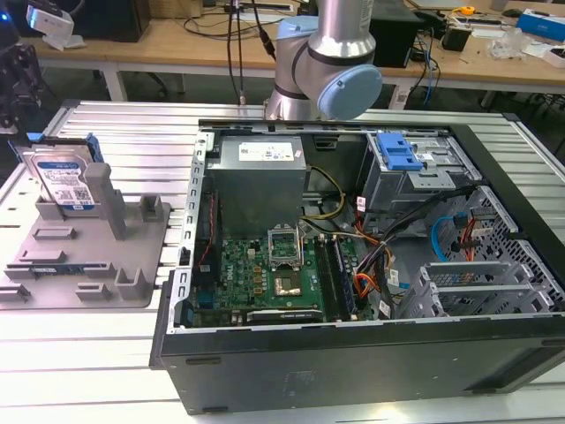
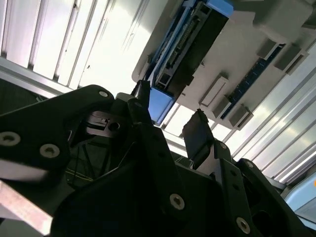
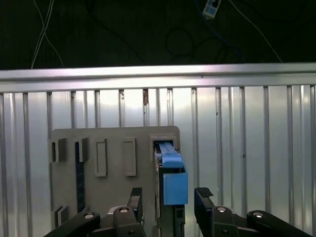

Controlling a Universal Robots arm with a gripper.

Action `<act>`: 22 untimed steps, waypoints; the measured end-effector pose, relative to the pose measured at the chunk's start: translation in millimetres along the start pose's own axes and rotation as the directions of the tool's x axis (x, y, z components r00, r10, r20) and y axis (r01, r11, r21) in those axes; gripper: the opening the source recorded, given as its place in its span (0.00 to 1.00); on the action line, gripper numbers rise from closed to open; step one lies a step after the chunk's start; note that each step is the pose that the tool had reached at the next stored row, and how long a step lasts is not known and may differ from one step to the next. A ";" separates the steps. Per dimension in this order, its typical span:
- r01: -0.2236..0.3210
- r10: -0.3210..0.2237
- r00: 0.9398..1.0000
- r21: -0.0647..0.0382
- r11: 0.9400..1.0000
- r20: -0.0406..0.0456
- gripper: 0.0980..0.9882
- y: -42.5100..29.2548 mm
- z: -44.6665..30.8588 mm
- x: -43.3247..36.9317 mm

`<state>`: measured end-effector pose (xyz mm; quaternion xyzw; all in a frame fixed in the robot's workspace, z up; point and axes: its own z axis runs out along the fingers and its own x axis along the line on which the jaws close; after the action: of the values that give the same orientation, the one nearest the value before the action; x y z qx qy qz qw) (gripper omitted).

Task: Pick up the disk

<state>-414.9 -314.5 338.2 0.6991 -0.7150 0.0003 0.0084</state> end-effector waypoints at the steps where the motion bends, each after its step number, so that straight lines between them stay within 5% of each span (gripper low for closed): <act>1: 0.002 -0.002 1.000 0.000 1.000 0.000 0.50 0.5 1.4 0.0; 22: 0.052 -0.052 0.999 0.001 0.999 -0.008 0.50 5.0 25.0 -3.2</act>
<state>-420.1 -311.5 313.2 0.7176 -0.6964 0.0032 0.0109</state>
